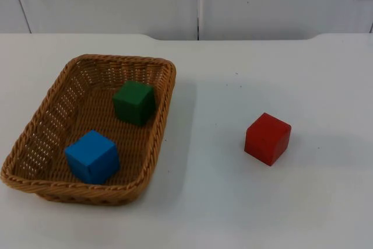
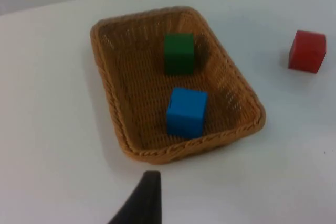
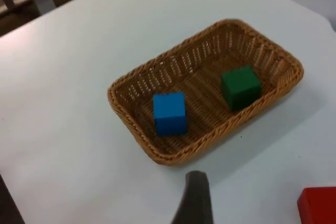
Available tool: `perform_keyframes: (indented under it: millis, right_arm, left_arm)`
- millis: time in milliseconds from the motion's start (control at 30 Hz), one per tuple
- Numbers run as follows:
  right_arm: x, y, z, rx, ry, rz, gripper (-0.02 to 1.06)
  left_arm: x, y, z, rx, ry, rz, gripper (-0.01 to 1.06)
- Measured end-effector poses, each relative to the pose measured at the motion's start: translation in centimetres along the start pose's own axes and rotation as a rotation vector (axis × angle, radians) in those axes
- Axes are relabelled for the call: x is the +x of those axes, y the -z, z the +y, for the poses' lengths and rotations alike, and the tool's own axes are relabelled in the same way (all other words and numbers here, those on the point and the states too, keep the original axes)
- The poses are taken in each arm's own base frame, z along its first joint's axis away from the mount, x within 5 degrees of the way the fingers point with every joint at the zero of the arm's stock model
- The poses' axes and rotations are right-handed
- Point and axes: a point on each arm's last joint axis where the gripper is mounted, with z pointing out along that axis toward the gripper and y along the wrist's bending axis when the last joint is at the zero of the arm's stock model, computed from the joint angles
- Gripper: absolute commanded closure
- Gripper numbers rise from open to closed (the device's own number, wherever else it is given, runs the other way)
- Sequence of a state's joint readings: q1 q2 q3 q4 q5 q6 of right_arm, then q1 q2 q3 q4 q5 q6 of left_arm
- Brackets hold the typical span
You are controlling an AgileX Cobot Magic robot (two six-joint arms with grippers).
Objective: Pick up one cube with each hand and place exactly two cubes into the same basket, leaving the remaining cube outside.
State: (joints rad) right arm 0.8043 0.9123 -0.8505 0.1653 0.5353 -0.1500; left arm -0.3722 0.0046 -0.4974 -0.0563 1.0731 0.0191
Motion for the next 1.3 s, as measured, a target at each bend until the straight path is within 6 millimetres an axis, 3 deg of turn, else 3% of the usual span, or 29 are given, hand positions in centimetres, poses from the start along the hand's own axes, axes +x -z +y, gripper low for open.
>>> perform_keyframes:
  millis: [200,367,633,933,1133,1300]
  right_arm:
    - [2.1,3.4,0.3,-0.004,0.007,-0.051,0.40]
    - [5.2,6.8,0.7,-0.013,0.017,-0.089,0.40]
    - [9.3,10.1,1.1,-0.014,0.013,-0.115,0.40]
    - [12.7,14.2,0.6,0.072,-0.051,-0.187,0.40]
    - [14.1,15.0,0.6,0.081,-0.041,-0.158,0.40]
    - [15.2,14.1,0.6,0.077,0.005,-0.064,0.40]
  left_arm:
    - [0.0,0.0,0.0,0.000,0.000,0.002,0.03]
    - [0.0,0.0,0.0,0.000,0.000,0.002,0.03]
    - [0.0,0.0,0.0,0.000,0.000,0.002,0.03]
    - [0.0,0.0,0.0,0.000,0.000,0.002,0.03]
    - [0.0,0.0,0.0,0.000,0.000,0.002,0.03]
    - [0.0,0.0,0.0,0.000,0.000,0.002,0.03]
